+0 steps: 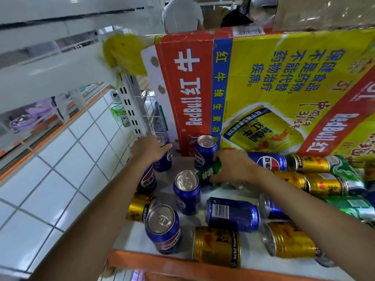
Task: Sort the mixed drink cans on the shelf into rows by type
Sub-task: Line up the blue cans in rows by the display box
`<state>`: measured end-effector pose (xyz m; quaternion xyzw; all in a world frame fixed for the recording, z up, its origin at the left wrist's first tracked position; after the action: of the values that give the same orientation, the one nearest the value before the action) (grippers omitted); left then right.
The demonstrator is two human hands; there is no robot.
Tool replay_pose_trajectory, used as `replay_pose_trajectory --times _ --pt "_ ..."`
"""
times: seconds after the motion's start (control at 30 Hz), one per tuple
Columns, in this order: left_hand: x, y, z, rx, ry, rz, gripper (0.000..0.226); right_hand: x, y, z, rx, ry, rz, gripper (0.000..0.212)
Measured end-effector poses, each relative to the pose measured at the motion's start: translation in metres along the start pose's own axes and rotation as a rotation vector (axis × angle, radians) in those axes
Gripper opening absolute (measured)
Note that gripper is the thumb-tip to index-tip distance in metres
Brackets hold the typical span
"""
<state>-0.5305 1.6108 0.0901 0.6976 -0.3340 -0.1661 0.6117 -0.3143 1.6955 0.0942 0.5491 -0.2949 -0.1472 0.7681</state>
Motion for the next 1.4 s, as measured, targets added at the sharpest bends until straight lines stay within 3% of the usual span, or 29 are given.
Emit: replay_pose_trajectory --times 0.17,0.3,0.37,0.47,0.6,0.73,0.87,1.07,1.4 --pt "0.013 0.001 -0.002 0.086 -0.018 0.064 0.082 -0.007 0.001 0.008 -0.041 0.027 -0.071 0.071" --pt "0.052 0.023 -0.015 0.17 -0.281 -0.058 0.065 -0.008 -0.005 0.007 -0.146 0.091 -0.031 0.076" --pt "0.075 0.033 -0.014 0.197 -0.374 -0.086 0.045 -0.004 0.001 0.003 -0.232 0.106 -0.022 0.062" --pt "0.099 0.037 0.006 0.216 -0.354 -0.11 0.03 -0.001 0.016 -0.014 -0.33 0.11 -0.088 0.03" --pt "0.119 0.02 0.03 0.089 -0.301 0.017 0.043 -0.005 0.019 -0.045 -0.133 0.004 -0.054 0.032" --pt "0.125 -0.025 0.045 -0.123 -0.333 0.274 0.054 -0.002 -0.001 -0.045 0.058 0.019 0.148 0.064" --pt "0.12 -0.051 0.062 -0.2 -0.341 0.22 0.079 -0.011 -0.016 -0.052 0.046 -0.068 0.1 0.089" --pt "0.12 -0.061 0.071 -0.155 -0.393 0.115 0.084 -0.011 -0.032 -0.051 0.174 -0.198 0.106 0.105" --pt "0.119 -0.052 0.081 -0.119 -0.227 0.167 0.082 -0.003 -0.026 -0.051 0.112 -0.189 0.1 0.098"
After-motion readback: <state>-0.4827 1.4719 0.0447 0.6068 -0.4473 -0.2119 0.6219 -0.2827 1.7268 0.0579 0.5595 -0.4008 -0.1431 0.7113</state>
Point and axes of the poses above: each hand's wrist, its own x-axis away from the middle knuckle, its own y-axis out of the back of the hand, z = x × y, the point moved 6 cm from there along -x, towards the middle knuckle, and after that the axes turned 10 degrees about z, right-handed, at the moved point
